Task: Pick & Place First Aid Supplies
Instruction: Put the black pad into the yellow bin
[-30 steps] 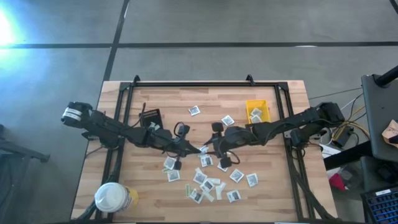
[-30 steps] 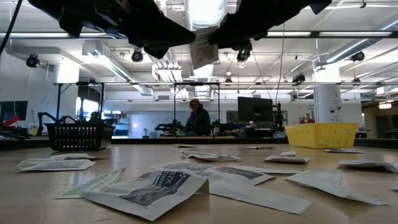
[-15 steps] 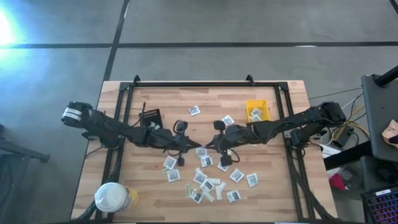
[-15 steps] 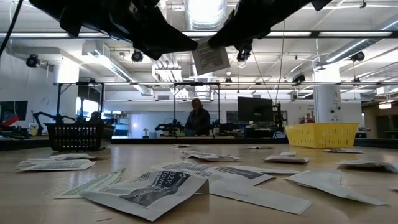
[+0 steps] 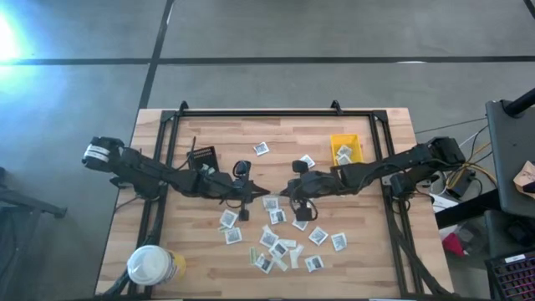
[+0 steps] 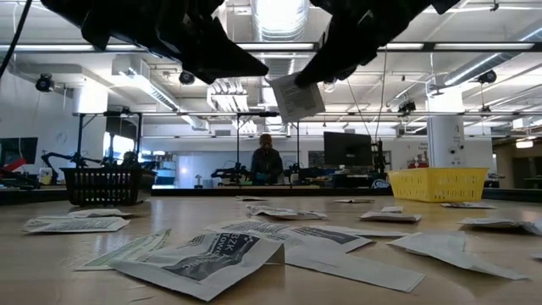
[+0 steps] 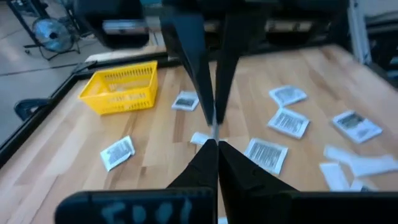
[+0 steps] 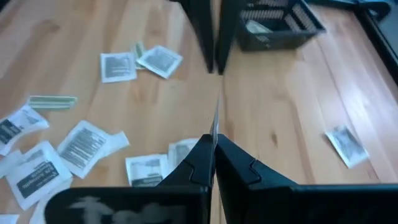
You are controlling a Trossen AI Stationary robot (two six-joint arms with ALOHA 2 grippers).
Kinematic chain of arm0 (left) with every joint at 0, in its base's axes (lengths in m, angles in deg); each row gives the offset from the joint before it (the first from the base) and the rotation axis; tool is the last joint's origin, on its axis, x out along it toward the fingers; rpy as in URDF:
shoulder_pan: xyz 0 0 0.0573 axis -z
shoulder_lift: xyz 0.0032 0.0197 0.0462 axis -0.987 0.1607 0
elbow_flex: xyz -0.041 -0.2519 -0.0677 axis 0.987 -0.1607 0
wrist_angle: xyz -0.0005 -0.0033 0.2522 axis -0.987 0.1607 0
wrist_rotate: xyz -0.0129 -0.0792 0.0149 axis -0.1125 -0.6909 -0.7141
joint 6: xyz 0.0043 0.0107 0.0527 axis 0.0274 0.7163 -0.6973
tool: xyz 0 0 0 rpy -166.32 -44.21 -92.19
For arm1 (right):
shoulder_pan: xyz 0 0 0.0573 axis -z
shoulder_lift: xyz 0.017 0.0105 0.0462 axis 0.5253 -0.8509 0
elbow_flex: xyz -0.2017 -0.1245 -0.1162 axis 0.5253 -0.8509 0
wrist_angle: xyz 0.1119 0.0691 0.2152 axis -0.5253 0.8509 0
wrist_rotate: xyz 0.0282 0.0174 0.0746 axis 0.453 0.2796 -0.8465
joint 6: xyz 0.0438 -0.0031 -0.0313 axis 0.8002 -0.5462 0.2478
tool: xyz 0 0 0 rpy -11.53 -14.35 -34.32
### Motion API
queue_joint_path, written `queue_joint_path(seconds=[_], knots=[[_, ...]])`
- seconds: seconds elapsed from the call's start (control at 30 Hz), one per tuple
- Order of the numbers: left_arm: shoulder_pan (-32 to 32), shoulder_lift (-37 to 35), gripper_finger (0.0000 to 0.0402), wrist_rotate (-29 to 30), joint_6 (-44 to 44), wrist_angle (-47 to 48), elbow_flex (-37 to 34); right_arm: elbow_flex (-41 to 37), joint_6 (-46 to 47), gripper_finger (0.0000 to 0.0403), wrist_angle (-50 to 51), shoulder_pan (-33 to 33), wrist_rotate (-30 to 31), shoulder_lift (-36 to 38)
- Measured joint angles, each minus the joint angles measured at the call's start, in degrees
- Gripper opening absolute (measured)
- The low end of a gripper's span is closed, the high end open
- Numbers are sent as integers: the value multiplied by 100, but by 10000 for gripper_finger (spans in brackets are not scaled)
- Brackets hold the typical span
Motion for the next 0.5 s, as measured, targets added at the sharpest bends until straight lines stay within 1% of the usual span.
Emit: queue_joint_path(seconds=[0.1, 0.23, 0.4, 0.5], knots=[[0, 0, 27, 50, -50, 162, -2, 2, 138, 9, 346, -2, 175, 27], [0, 0, 61, 87, -53, 366, 0, 2, 220, 9, 901, 2, 546, 128], [0, 0, 102, 361, 103, 561, -1, 2, 356, 8, 1646, 9, 1103, 384], [-2, 0, 115, 393, 168, 635, -2, 2, 504, 8, 2165, 13, 1590, 619]])
